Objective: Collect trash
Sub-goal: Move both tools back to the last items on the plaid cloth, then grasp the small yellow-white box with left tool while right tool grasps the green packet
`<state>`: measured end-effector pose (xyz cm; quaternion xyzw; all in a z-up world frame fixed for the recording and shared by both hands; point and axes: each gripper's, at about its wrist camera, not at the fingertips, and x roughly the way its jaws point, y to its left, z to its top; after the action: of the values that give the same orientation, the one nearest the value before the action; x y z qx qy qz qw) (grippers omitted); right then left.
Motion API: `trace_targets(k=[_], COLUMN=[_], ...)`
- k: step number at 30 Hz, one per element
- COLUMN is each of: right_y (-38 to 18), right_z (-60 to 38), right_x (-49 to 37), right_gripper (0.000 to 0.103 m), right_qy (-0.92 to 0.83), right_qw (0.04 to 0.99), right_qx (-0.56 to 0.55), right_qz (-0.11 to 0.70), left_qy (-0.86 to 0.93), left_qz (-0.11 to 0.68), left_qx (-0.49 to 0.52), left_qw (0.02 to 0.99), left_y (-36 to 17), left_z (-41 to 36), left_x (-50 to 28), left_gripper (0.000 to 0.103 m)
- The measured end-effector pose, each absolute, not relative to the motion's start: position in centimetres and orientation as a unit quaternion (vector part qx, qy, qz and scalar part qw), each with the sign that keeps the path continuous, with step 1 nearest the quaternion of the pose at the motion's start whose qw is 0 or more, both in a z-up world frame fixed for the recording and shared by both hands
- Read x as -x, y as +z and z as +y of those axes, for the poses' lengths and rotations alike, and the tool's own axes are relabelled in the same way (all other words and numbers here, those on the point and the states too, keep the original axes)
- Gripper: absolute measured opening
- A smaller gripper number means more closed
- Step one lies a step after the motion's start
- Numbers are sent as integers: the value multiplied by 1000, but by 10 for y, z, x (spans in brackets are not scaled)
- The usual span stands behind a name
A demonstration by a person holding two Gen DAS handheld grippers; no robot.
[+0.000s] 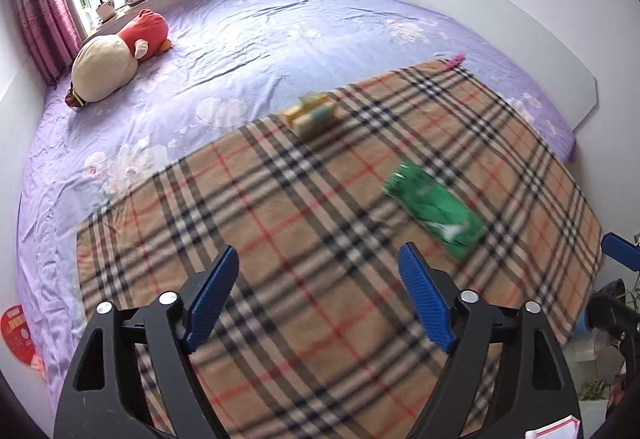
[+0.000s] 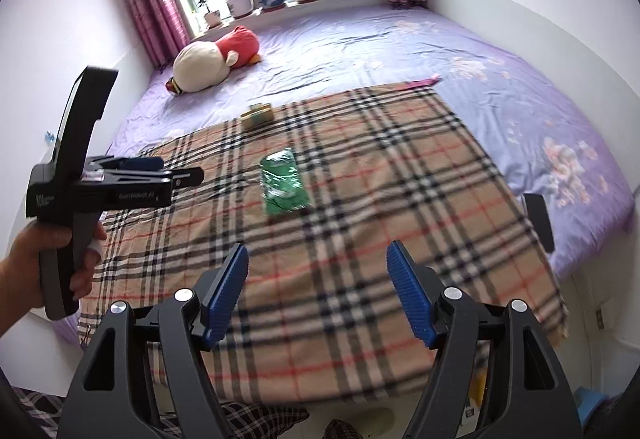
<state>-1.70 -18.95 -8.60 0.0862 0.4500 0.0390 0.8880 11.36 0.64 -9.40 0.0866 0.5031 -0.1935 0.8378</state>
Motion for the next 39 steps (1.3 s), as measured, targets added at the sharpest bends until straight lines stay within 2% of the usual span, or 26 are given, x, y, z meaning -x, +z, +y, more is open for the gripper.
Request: trace_targets(k=[12, 24, 26, 30, 32, 33, 35, 36, 37, 39], right_y=[-133, -154, -154, -154, -154, -154, -153, -152, -152, -149], right_z=[-148, -140, -141, -140, -140, -139, -137, -137, -138, -139], right_x=[-76, -98, -98, -101, -101, -100, -100, -100, -100, -97], right_gripper=[74, 74, 74, 75, 71, 68, 49, 44, 35, 32], right_qy=[47, 24, 16, 12, 11, 14, 18, 18, 18, 17], right_qw=[864, 860, 862, 864, 866, 868, 870, 870, 870, 869], right_qx=[-39, -15, -12, -12, -7, -6, -8, -10, -13, -22], right_qz=[500, 509, 506, 503, 500, 497, 493, 493, 493, 495], left_qy=[-229, -270, -276, -297, -303, -308, -312, -316, -318, -325], left_qz=[510, 504, 501, 500, 498, 497, 497, 496, 496, 501], left_qx=[-137, -161, -163, -163, -162, -161, -160, -159, -156, -143], left_qw=[818, 805, 804, 797, 796, 795, 794, 793, 792, 789], left_y=[-127, -142, -142, -139, -139, -138, -137, -137, -136, -135], left_z=[2, -26, -32, -44, -47, -48, -49, -49, -49, -47], left_x=[-192, -234, -239, -242, -239, -237, -233, -230, -228, -227], left_gripper=[83, 82, 79, 60, 53, 48, 41, 37, 33, 25])
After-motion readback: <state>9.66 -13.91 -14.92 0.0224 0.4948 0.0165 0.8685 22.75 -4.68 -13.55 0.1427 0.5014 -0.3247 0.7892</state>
